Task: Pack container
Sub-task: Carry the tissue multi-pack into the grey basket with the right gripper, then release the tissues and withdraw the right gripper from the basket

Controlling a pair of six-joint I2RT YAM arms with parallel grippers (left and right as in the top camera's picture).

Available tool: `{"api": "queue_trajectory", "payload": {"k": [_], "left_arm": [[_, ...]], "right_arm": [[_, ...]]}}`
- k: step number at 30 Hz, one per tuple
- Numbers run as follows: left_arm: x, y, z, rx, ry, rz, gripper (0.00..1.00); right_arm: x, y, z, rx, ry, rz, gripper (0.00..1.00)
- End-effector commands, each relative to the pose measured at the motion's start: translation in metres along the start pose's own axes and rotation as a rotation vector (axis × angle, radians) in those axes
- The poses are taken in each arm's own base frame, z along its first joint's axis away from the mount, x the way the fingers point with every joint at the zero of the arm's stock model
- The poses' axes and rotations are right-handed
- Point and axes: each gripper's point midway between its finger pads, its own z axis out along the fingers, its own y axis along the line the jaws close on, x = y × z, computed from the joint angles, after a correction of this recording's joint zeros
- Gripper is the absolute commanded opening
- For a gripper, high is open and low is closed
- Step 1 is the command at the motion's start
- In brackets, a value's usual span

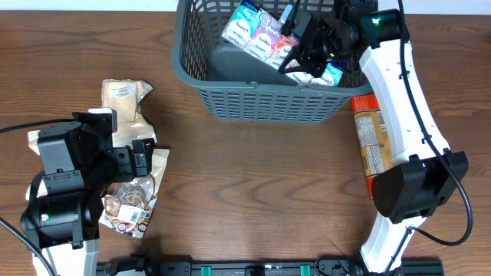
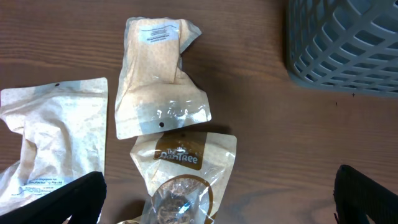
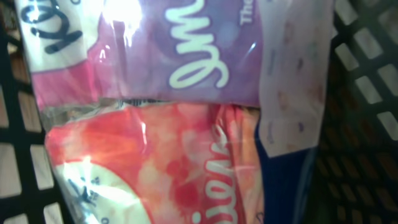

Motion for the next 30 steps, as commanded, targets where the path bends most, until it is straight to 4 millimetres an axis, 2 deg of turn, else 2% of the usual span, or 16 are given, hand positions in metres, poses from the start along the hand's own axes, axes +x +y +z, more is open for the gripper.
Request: {"api": "queue_trajectory", "payload": {"k": [1,5,8,9,10,11,12,19,22,24,26,27,30], "left_arm": [[-0.001,0.003,-0.001,-0.015,-0.004,0.01,0.99],[-0.001,0.003,-0.001,-0.015,-0.004,0.009,0.98],[-0.001,0.003,-0.001,-0.015,-0.004,0.009,0.99],[-0.001,0.003,-0.001,-0.015,-0.004,0.009,0.99],[-0.001,0.003,-0.001,-0.015,-0.004,0.009,0.99],[-0.001,0.003,-0.001,-0.015,-0.004,0.009,0.99],[-0.001,0.003,-0.001,-0.015,-0.004,0.009,0.99],[-0.001,0.003,-0.001,-0.015,-0.004,0.009,0.99],[-0.001,0.003,-0.001,-0.015,-0.004,0.009,0.99],[-0.001,0.003,-0.001,-0.015,-0.003,0.009,0.99],[-0.001,0.003,-0.001,-0.015,-0.004,0.009,0.99],[-0.001,0.003,-0.001,-0.014,-0.003,0.009,0.99],[-0.001,0.003,-0.001,-0.015,-0.003,0.009,0.99]], "right_arm": [[-0.005,0.006,-0.009,-0.018,-0.022,-0.112,0.05],[0.0,0.02,-0.009,-0.077,-0.016,-0.179,0.06],[0.008,0.028,-0.01,-0.114,0.005,-0.217,0.15],[0.009,0.03,-0.01,-0.122,0.011,-0.226,0.24],[0.011,0.031,-0.01,-0.124,0.016,-0.222,0.49],[0.011,0.031,-0.01,-0.123,0.019,-0.216,0.68],[0.011,0.03,-0.011,-0.121,0.019,-0.214,0.97],[0.009,0.009,-0.01,-0.031,0.032,-0.165,0.99],[-0.005,-0.016,-0.011,0.082,-0.007,-0.093,0.99],[-0.02,-0.043,-0.019,0.2,-0.063,0.005,0.99],[-0.034,-0.074,-0.036,0.328,-0.143,0.154,0.99],[-0.04,-0.093,-0.052,0.41,-0.2,0.265,0.99],[-0.034,-0.143,-0.104,0.599,-0.359,0.627,0.99]]}}
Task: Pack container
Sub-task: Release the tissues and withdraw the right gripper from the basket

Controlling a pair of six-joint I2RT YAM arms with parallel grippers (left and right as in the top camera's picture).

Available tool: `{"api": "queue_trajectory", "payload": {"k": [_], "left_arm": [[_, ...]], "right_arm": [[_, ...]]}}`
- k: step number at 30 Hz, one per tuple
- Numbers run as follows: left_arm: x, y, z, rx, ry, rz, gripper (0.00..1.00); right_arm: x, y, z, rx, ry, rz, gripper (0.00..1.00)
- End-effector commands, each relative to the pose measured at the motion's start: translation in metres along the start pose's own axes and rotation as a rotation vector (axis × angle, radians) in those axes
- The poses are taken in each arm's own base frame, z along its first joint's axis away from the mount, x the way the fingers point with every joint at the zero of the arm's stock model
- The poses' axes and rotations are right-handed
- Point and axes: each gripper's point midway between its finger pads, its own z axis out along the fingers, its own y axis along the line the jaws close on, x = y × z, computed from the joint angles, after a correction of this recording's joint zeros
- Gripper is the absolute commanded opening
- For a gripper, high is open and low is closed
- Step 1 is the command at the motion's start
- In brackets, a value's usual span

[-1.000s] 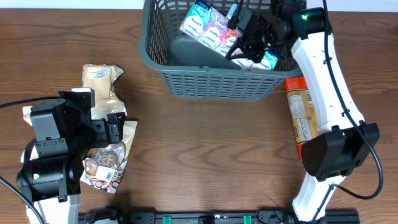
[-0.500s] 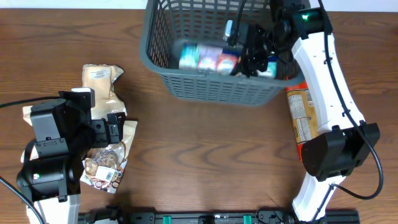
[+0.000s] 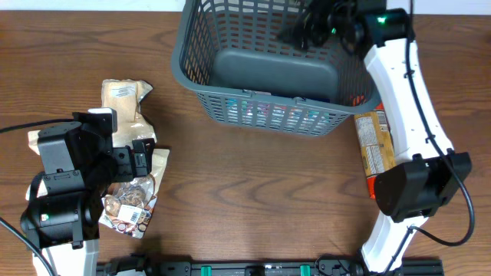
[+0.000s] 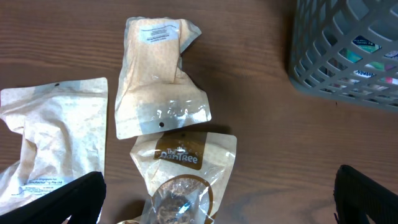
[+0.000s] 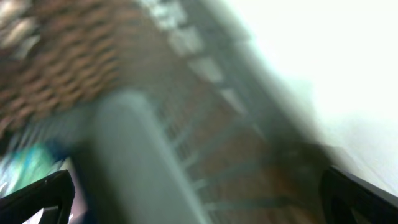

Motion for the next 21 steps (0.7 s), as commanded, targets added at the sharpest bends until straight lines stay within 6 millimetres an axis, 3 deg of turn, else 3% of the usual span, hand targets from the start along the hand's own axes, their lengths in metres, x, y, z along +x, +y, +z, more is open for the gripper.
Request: {"api": "queue_trajectory", "payload": {"k": [1,3,6,9,12,14,17,21], "left_arm": [[-0.001,0.003,-0.001,-0.015,-0.004,0.007,0.99],[-0.001,0.003,-0.001,-0.015,-0.004,0.007,0.99],[-0.001,0.003,-0.001,-0.015,-0.003,0.007,0.99],[-0.001,0.003,0.001,-0.014,0.002,0.007,0.99],[0.0,0.004,0.004,-0.013,0.017,0.005,0.99],[0.002,0.004,0.008,-0.012,0.031,0.004,0.99],[0.004,0.005,0.015,-0.01,0.06,0.0,0.99],[0.007,0.005,0.02,-0.008,0.086,-0.002,0.99]], "right_arm": [[-0.011,-0.084,-0.056,0.288,-0.105,0.55,0.99],[-0.001,-0.121,-0.082,0.36,-0.157,0.739,0.99],[0.023,-0.159,-0.115,0.431,-0.172,0.861,0.99],[0.06,-0.181,-0.14,0.5,-0.108,0.922,0.99],[0.115,-0.193,-0.165,0.593,0.026,1.001,0.99],[0.155,-0.193,-0.184,0.639,0.153,1.03,0.99],[0.205,-0.174,-0.208,0.626,0.346,1.097,0.99],[0.246,-0.137,-0.233,0.587,0.583,1.147,0.99]]}}
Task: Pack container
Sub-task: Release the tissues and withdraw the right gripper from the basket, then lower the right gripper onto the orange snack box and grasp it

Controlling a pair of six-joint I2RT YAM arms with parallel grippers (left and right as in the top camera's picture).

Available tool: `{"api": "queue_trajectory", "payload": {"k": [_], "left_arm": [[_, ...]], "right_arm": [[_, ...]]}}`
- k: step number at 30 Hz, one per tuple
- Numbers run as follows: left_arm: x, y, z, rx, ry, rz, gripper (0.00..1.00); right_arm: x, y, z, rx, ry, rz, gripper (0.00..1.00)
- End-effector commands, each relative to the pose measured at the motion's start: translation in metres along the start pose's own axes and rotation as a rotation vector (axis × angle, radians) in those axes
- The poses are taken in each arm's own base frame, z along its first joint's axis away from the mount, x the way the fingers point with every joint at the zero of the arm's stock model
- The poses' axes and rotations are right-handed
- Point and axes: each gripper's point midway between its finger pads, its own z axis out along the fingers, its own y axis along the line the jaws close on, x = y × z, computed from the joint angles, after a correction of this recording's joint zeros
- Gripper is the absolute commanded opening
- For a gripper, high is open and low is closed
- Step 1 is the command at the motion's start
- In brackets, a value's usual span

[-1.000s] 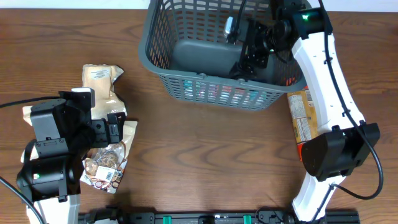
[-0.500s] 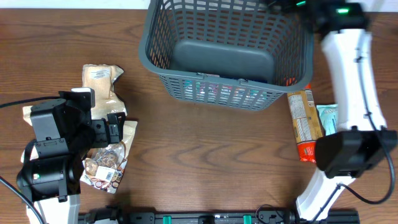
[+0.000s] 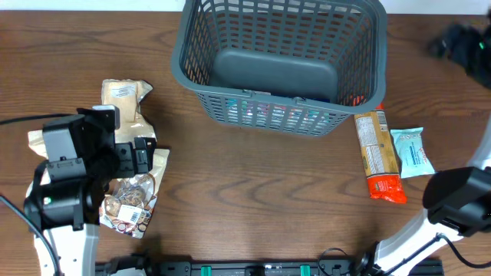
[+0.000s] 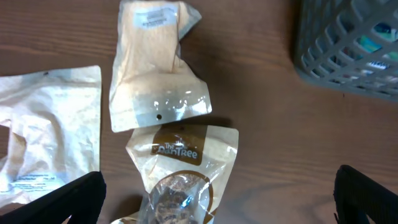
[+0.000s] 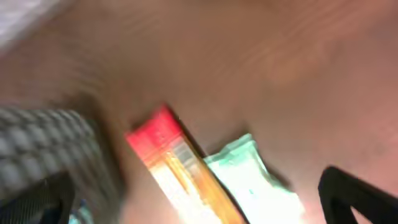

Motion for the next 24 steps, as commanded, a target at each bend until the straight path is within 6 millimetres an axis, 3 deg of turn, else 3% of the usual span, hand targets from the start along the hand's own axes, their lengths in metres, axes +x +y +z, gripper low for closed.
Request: {"api": "queue_trajectory", "payload": {"k": [1,5,6,11,17,24], "left_arm": [[0.0,0.003,0.002,-0.014,0.01,0.01,0.98],[0.001,0.003,0.002,-0.013,0.011,0.033,0.99],[0.001,0.003,0.002,-0.013,0.012,0.037,0.99],[0.006,0.003,0.001,-0.011,0.033,0.056,0.99],[0.006,0.003,0.001,-0.011,0.032,0.056,0.99],[0.005,0.003,0.001,-0.011,0.029,0.061,0.99]], "right_arm": [[0.022,-0.021,-0.014,0.073,0.072,-0.056,0.99],[0.069,-0.025,-0.019,0.101,0.269,-0.082,0.99],[0.073,-0.022,-0.016,0.089,0.285,-0.095,0.99],[0.111,0.013,0.001,-0.076,0.424,-0.147,0.99],[0.167,0.008,0.041,-0.04,0.628,-0.295,0.99],[0.189,0.015,0.098,-0.115,0.6,-0.513,0.99]]}}
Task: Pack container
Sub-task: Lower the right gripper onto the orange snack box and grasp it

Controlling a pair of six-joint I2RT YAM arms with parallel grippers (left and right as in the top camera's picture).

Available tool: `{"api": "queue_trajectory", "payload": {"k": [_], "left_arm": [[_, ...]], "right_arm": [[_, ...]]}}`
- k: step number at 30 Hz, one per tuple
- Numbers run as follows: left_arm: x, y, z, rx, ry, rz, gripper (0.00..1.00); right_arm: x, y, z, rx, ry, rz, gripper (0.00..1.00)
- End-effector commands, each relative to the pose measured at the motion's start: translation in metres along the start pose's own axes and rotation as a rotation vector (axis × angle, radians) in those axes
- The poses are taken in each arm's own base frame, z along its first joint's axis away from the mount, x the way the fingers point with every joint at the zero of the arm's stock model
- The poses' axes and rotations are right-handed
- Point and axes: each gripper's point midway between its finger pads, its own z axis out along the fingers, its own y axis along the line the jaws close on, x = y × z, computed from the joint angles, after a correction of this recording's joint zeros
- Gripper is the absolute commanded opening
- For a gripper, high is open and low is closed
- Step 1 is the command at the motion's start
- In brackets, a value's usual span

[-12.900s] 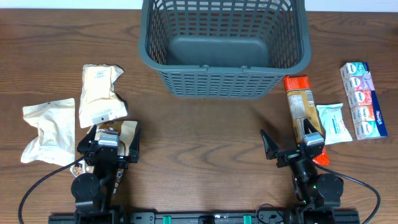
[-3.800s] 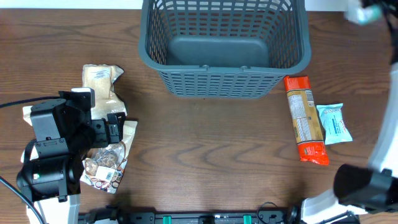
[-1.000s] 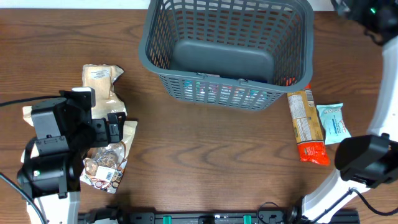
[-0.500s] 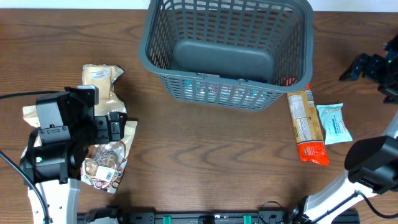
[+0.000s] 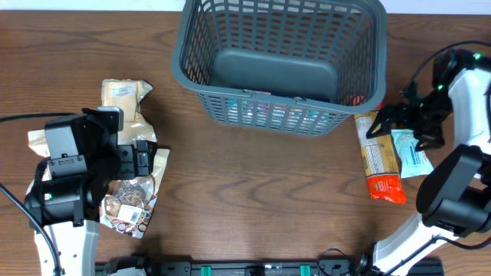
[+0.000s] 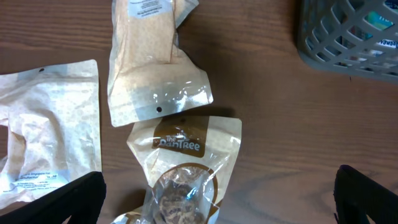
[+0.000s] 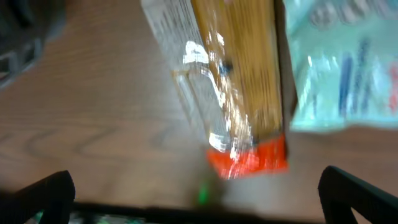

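The grey basket (image 5: 280,69) stands at the top centre, with tissue packs (image 5: 268,113) showing through its front wall. Right of it lie an orange and yellow snack package (image 5: 380,153) and a teal pack (image 5: 413,149). My right gripper (image 5: 381,123) hangs open just above them. The right wrist view is blurred and shows the package (image 7: 236,81) and the teal pack (image 7: 348,68) ahead of the gripper (image 7: 199,208). My left gripper (image 5: 142,157) is open over the pouches at the left, above the brown-labelled windowed pouch (image 6: 186,168).
At the left lie a tan pouch (image 6: 155,62) and a white pouch (image 6: 43,143). The basket's corner (image 6: 348,31) shows in the left wrist view. A black rail (image 5: 253,268) runs along the table's front edge.
My right arm was at the far right top edge of the overhead view. It now hangs over the snack package and teal pack beside the basket. The left wrist view has shifted slightly.
My right gripper was inside the basket with a bundle of tissue packs. A second later the packs lay against the basket's front wall and the gripper was at the back rim. It then stood far right, and now over the packages.
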Motion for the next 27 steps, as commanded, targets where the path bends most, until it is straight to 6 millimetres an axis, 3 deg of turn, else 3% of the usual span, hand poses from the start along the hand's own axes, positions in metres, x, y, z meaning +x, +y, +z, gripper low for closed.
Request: {"api": "queue_trajectory", "payload": {"k": [1,5,9,19,27], "left_arm": [[-0.001,0.003,-0.001,-0.015,-0.004,0.014,0.99],[-0.001,0.003,-0.001,-0.015,-0.004,0.014,0.99],[-0.001,0.003,-0.001,-0.014,-0.003,0.014,0.99],[-0.001,0.003,-0.001,-0.014,-0.004,0.014,0.99],[0.001,0.003,-0.001,-0.014,0.003,0.013,0.99]], "right_arm": [[-0.006,0.01,0.018,-0.001,-0.026,-0.197,0.99],[-0.025,0.02,0.035,0.028,-0.093,-0.394,0.99],[-0.038,0.027,0.039,0.077,-0.13,-0.518,0.99],[-0.05,0.013,0.047,0.168,-0.161,-0.512,0.99],[-0.046,0.004,0.082,0.158,-0.177,-0.464,0.99]]}}
